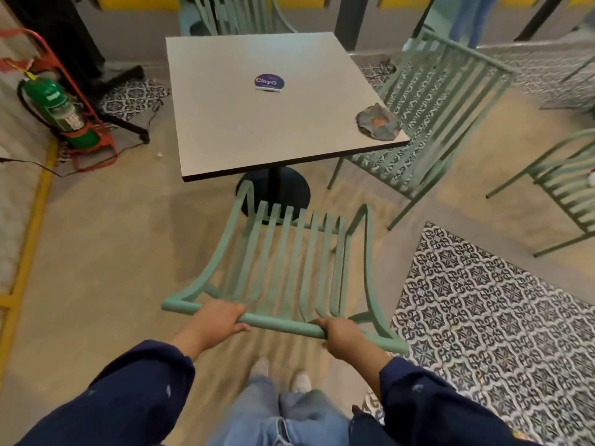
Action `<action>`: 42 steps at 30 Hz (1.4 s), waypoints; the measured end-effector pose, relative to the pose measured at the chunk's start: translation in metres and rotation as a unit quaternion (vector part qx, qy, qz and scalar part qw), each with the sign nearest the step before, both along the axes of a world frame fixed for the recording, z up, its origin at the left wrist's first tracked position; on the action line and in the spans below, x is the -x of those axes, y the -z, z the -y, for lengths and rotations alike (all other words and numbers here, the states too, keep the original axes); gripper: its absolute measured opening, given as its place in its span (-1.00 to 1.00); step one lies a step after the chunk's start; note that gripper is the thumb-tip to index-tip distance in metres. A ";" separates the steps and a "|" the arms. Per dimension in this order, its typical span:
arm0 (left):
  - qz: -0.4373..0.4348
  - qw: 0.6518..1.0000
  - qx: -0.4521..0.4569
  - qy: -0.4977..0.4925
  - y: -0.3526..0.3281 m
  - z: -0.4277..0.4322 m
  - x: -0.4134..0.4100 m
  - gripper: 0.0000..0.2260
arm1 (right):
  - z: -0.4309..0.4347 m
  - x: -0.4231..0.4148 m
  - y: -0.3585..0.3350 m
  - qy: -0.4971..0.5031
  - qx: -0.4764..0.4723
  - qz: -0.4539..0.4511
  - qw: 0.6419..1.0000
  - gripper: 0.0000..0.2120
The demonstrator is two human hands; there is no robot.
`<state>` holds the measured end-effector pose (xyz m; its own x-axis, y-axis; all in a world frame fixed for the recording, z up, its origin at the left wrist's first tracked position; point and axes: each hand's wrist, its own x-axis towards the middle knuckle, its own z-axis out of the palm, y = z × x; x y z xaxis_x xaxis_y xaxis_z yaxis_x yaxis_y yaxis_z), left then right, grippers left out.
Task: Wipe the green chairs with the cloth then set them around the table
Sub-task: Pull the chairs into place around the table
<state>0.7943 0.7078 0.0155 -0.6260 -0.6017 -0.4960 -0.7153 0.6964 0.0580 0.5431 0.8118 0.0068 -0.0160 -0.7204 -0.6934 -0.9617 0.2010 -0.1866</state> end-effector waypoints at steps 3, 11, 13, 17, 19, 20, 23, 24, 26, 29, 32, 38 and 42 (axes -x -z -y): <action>0.008 0.999 -0.024 0.022 -0.003 0.005 0.021 -0.57 | 0.010 0.019 0.003 0.014 -0.014 -0.049 0.999 -0.49; -0.034 0.992 -0.120 -0.019 0.008 0.017 0.069 -0.56 | 0.043 0.066 -0.010 0.032 -0.063 -0.124 0.990 -0.54; -0.028 0.991 -0.129 -0.022 0.009 0.022 0.082 -0.54 | 0.052 0.077 -0.012 0.029 -0.060 -0.129 0.989 -0.54; 0.014 0.992 -0.124 -0.020 0.007 0.045 0.102 -0.50 | 0.072 0.095 -0.012 0.020 -0.043 -0.139 0.989 -0.55; 0.028 0.991 -0.127 -0.035 0.007 0.052 0.113 -0.47 | 0.083 0.107 -0.007 0.011 -0.047 -0.146 0.988 -0.55; 0.030 0.990 -0.128 -0.043 0.007 0.055 0.119 -0.47 | 0.089 0.112 -0.007 0.004 -0.050 -0.150 0.987 -0.54; 0.022 0.987 -0.124 -0.096 0.006 0.066 0.133 -0.47 | 0.111 0.126 -0.006 -0.008 -0.049 -0.154 0.987 -0.58; 0.013 0.985 -0.122 -0.122 0.008 0.071 0.138 -0.49 | 0.119 0.132 -0.006 -0.007 -0.043 -0.152 0.987 -0.60; -0.004 0.977 -0.125 -0.170 0.010 0.080 0.151 -0.49 | 0.138 0.147 -0.005 -0.017 -0.039 -0.149 0.988 -0.61; -0.014 0.965 -0.121 -0.232 0.011 0.092 0.174 -0.47 | 0.166 0.171 -0.003 -0.056 -0.042 -0.153 0.986 -0.55; 0.006 0.959 -0.101 -0.264 0.009 0.102 0.189 -0.44 | 0.189 0.185 0.001 -0.066 -0.037 -0.141 0.987 -0.60; 0.027 0.946 -0.072 -0.316 0.018 0.120 0.202 -0.47 | 0.224 0.196 0.007 -0.077 -0.030 -0.137 0.987 -0.63; 0.026 0.943 -0.093 -0.317 0.017 0.138 0.203 -0.48 | 0.243 0.197 0.004 -0.080 -0.033 -0.147 0.985 -0.59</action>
<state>0.5911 0.5701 -0.0018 -0.1403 -0.7469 -0.6500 -0.9901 0.1083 0.0892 0.3465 0.5688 0.0026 -0.1123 -0.6839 -0.7209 -0.9926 0.0438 0.1131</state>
